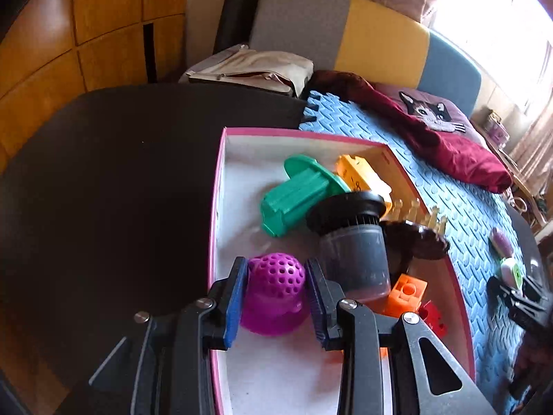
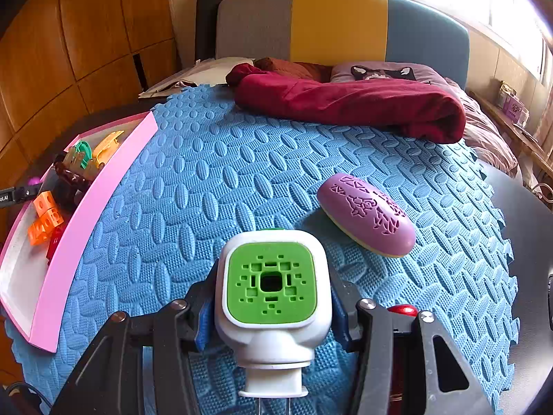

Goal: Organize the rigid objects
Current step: 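Lower the magenta dome into the white tray and open the left gripper while the right gripper holds the plug, then carry the white-and-green plug device toward the tray with the right gripper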

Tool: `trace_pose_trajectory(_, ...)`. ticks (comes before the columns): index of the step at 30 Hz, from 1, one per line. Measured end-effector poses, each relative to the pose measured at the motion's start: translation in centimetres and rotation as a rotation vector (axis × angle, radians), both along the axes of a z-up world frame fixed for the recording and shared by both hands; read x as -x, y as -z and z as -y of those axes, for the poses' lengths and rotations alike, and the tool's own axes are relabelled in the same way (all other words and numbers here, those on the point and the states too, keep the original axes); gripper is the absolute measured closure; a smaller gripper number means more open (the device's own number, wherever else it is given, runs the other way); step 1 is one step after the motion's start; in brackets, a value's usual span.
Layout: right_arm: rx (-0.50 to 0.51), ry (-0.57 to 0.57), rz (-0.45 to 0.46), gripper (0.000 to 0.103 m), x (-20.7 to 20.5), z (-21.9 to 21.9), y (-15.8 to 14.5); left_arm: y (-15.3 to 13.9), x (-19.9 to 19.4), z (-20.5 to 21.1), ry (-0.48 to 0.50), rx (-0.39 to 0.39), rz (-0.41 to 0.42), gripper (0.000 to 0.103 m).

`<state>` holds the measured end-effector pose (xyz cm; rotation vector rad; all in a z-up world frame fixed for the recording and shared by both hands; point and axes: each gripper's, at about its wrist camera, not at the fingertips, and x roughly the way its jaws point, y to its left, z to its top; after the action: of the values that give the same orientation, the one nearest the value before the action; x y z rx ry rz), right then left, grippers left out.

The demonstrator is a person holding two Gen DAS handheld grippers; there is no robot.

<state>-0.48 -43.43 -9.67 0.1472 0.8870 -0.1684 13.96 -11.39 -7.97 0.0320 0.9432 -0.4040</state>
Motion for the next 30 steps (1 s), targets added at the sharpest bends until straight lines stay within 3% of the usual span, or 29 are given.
trace_pose_trajectory(8,0.000,0.000,0.000,0.049,0.0,0.1,0.0,-1.3,2.2,-0.7,-0.013,0.006,0.078,0.054)
trace_pose_trajectory(14,0.002,0.000,-0.001,0.050,0.0,0.0,0.0,-2.0,4.9,-1.4,-0.057,-0.044,0.121,0.053)
trace_pose_trajectory(30,0.037,0.004,-0.008,0.050,0.0,-0.4,0.0,-2.9,9.5,-2.1,-0.064,-0.041,0.146,0.053)
